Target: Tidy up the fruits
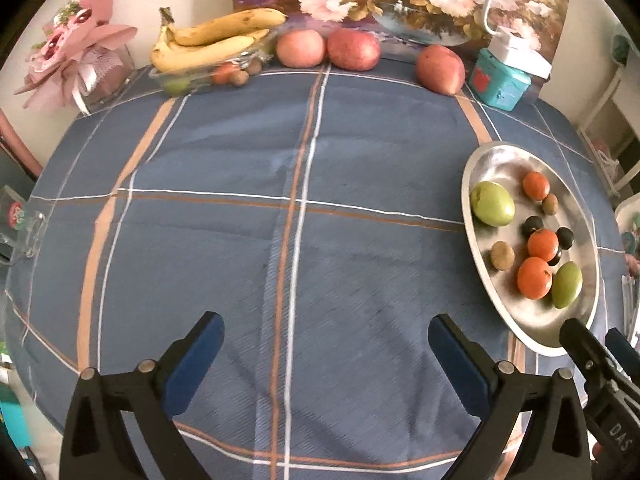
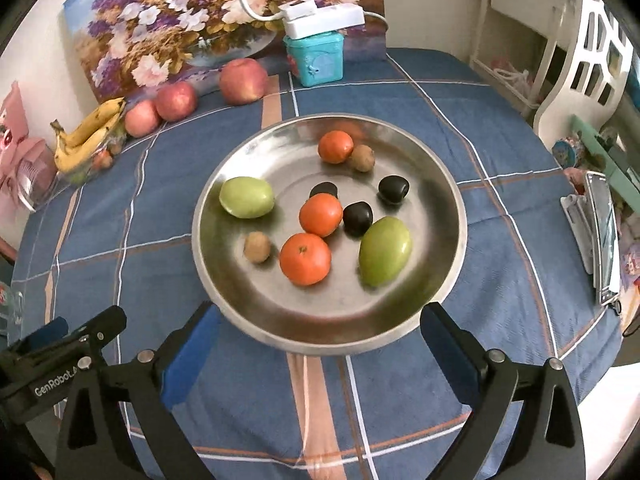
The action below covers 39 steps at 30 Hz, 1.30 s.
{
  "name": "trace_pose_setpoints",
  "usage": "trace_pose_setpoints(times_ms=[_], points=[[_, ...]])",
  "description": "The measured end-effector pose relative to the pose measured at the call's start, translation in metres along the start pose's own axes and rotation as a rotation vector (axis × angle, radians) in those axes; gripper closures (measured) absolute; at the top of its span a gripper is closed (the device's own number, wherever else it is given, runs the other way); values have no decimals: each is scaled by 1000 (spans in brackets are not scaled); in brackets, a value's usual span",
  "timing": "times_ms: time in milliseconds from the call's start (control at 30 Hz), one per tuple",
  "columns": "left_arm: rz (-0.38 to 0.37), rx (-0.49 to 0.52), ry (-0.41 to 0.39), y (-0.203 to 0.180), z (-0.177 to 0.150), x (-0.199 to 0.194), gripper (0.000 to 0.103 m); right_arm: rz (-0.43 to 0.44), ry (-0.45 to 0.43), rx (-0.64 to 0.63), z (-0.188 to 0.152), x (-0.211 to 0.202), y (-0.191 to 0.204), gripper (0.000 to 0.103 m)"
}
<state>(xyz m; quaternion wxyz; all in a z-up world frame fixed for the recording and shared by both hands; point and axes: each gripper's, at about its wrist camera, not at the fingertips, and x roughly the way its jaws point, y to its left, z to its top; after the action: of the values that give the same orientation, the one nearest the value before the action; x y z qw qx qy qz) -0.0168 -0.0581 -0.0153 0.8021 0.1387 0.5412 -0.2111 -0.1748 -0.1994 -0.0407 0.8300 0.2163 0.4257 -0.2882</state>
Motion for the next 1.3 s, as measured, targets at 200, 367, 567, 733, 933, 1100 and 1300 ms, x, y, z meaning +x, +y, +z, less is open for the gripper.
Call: trace_pose_setpoints(times_ms=[200, 367, 567, 733, 933, 1100, 1300], points=[[21, -14, -16, 8, -7, -10, 0, 9, -13, -39, -7, -8, 9, 3], [133, 28, -36, 5, -13, -16, 0, 14, -24, -40, -9, -12, 12, 3], [173, 38, -18, 6, -16, -16, 0, 21, -29, -28, -9, -14, 11, 3], [175, 24, -2, 8, -17, -14, 0, 24, -27, -32, -9, -13, 12, 3], [179, 2, 29, 10, -19, -10, 0, 24, -16, -37, -10, -11, 13, 3], [173, -32, 55, 16, -19, -8, 0, 16, -11, -35, -10, -10, 15, 3], [136, -64, 75, 21, -20, -7, 0, 15, -5, -42, -11, -8, 17, 3]])
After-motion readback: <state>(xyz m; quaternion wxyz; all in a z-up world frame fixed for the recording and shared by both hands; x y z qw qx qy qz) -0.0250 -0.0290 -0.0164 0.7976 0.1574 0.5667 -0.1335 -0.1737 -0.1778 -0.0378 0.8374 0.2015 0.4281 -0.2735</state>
